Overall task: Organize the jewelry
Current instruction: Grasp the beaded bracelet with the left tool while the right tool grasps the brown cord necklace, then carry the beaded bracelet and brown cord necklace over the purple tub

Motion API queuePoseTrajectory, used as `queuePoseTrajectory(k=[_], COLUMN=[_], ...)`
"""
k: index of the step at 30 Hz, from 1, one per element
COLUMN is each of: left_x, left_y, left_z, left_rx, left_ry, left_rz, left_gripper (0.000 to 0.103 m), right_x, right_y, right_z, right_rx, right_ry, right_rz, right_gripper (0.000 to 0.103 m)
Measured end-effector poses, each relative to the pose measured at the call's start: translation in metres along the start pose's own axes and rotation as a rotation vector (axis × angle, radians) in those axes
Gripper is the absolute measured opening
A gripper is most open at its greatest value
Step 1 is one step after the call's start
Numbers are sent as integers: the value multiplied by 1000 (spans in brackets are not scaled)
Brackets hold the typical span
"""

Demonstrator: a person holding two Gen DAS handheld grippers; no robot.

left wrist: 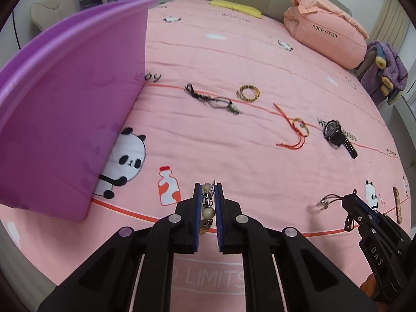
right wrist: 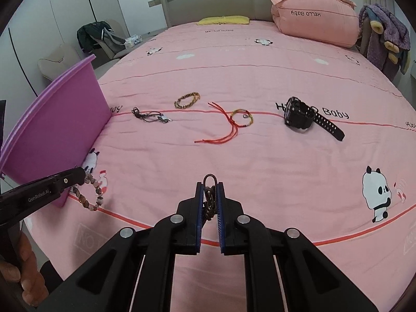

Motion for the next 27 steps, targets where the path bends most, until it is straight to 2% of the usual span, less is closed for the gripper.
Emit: queuePoseTrajectory(k=[8, 17, 22, 27], left_x=[25, 67, 90, 103], left_y=[58, 120, 146, 149], left_z=[-16, -57, -94, -142], left_rx=[-14, -54, -20, 70], left_ry=[12, 80, 118, 149], left_rz=[91, 170, 235, 260], left_gripper=[10, 10, 10, 10], right_x=[34, 83, 107, 128], right_y=[32, 55, 56, 47], right_z=[-40, -113, -165, -218], right_rx=[59, 187, 260, 340], right_ry=[65, 145, 213, 277], right_rz=[82, 160, 181, 177], right_gripper=[10, 10, 10, 10])
Point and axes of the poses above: each gripper's, at about its wrist camera, not at the fingertips, and y roughly against the way its jaws point, z to its right, x to its top, the point moved 4 cm from there along -y, roughly the way its jaws point, and after that the axes turned 14 degrees about x, right-handed, at the moved point
